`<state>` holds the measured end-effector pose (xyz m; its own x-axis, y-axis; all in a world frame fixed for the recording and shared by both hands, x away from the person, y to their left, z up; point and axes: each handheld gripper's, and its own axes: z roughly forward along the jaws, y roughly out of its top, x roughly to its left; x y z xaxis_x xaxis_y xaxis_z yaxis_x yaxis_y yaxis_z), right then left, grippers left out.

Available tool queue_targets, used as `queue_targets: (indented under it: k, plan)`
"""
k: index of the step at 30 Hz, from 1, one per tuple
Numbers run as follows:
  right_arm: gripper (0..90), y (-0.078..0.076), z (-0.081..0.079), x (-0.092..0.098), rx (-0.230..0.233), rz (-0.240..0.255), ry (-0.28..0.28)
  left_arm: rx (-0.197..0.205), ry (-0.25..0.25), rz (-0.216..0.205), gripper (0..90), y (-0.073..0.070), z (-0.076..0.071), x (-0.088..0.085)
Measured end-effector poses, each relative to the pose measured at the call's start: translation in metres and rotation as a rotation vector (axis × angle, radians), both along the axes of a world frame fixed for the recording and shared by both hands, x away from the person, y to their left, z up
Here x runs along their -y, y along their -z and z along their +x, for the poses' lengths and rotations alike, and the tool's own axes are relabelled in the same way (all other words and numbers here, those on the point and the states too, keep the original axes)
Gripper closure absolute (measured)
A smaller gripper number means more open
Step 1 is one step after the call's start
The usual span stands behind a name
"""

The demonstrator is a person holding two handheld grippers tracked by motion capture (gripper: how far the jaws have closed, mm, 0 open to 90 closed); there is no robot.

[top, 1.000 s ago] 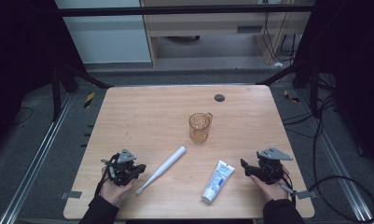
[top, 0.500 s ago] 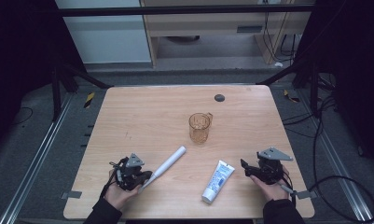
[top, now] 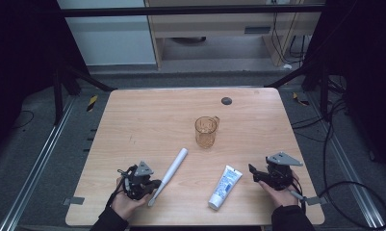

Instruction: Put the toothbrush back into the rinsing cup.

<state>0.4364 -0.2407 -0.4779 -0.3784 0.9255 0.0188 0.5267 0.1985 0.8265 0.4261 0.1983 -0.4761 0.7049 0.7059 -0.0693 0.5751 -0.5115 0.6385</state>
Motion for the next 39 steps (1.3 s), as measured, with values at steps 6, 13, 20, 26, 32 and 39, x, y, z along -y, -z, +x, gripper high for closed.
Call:
queue_targets:
  k: [6,13,20,26,32,39]
  plan:
    - [26.7,0.000,0.000,0.000,0.000,-0.001,0.000,-0.001,0.013,0.001,89.4,0.002,-0.002,0.006]
    - [26.7,0.000,0.000,0.000,0.000,-0.002,0.002,0.010,0.037,-0.002,89.4,0.004,-0.005,0.016]
    - [26.6,0.001,0.001,0.001,-0.002,-0.004,0.002,0.020,0.050,-0.001,89.5,0.005,-0.005,0.024]
    - [26.6,0.001,0.001,0.001,-0.003,-0.004,0.002,0.026,0.055,-0.004,89.5,0.007,-0.003,0.033]
    - [26.6,0.001,0.001,0.000,-0.005,-0.003,0.002,0.032,0.073,0.007,89.5,0.010,-0.002,0.043]
    - [26.6,0.001,0.001,0.001,-0.004,-0.003,0.001,0.043,0.078,0.002,89.5,0.008,-0.001,0.042]
